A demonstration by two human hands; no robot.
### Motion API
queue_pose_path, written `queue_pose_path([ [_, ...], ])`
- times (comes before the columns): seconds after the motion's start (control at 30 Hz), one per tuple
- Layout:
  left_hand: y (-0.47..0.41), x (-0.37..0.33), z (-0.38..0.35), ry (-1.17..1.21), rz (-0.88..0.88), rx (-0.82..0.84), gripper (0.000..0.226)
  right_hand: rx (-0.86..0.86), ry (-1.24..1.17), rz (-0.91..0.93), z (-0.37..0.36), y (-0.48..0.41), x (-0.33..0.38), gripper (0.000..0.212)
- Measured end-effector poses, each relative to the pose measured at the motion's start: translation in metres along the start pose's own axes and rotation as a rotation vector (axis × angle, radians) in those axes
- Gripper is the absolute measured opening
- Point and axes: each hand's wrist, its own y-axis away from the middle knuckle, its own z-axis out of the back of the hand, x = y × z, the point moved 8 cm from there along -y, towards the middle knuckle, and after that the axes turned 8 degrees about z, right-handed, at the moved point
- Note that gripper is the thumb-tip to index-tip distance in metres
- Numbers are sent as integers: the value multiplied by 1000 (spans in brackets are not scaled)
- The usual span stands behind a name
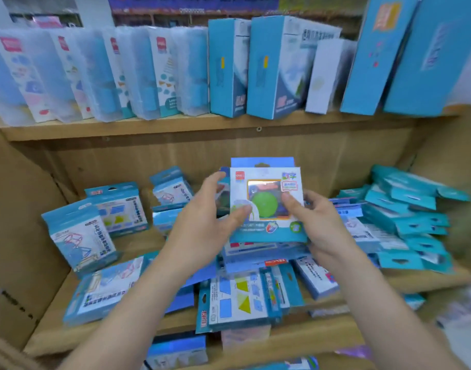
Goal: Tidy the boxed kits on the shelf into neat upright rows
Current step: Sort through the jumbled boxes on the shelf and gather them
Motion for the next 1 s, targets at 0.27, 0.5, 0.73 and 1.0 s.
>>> queue_pose_path([
  [0.27,-21,2,-95,497,228,-24,37,231,257,108,61,-30,-6,27],
  [0.5,-47,23,-72,573,405,-405,36,527,967,241,99,-69,-13,65],
  [0.73,-43,51,-75,580,480,-400,46,713,1454,293,67,-108,-11,50],
  [1.0,-30,66,-56,486,521,-446,42,914,1180,105,23,-137,-59,91],
])
